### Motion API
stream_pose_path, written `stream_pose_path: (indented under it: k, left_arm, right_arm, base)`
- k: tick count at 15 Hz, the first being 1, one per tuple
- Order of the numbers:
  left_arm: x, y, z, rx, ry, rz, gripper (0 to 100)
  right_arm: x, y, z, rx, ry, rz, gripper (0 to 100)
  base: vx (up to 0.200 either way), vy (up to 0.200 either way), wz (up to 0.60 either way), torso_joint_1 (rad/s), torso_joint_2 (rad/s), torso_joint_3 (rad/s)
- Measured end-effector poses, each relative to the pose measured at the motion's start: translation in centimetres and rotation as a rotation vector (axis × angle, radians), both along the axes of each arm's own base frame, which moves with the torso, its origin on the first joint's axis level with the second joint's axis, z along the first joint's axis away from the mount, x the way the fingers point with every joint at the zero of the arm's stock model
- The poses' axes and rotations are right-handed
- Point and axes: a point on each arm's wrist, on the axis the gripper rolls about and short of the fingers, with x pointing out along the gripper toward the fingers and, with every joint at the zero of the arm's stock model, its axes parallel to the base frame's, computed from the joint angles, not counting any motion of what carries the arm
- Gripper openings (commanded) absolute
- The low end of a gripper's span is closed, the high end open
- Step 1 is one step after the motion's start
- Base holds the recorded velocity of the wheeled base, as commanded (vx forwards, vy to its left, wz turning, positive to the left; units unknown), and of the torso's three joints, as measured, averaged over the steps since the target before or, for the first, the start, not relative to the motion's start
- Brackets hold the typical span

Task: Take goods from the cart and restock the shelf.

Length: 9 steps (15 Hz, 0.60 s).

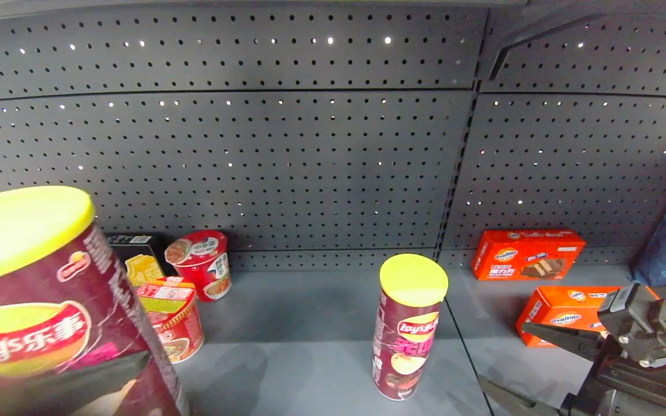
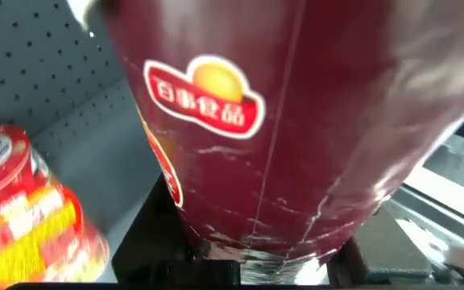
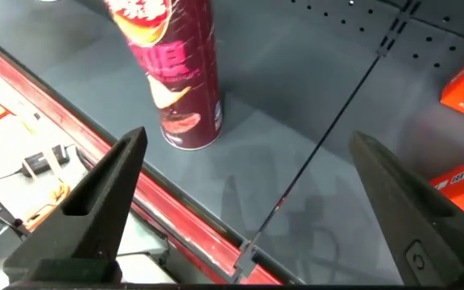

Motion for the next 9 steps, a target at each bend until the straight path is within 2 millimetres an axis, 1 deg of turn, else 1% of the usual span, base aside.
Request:
stream_pose_path:
  k: [2,5,9]
  left_arm:
    - [1.8,-0.8,-0.3,0.014,0.02,0.009,0]
    - [4.2,-2.1,-1.5,0.056,0.069,0.022,0]
    - [8.5,-4.2,-2.6,0.082,0.067,-0.011,0]
  right_arm:
    - [0.0,-0.2,-0.1,0.001,0.005,0.0,100]
    - [0.1,-0.2,-0.2,0.0,0.007,0.001,100]
    - [0.2,-0.1,-0.4,-0.006,0.019,0.009,100]
  base:
    - [0.0,0.0,0.0,0.0,0.0,0.0]
    - [0.0,0.0,0.0,0.0,0.0,0.0]
    - [0.0,0.0,0.0,0.0,0.0,0.0]
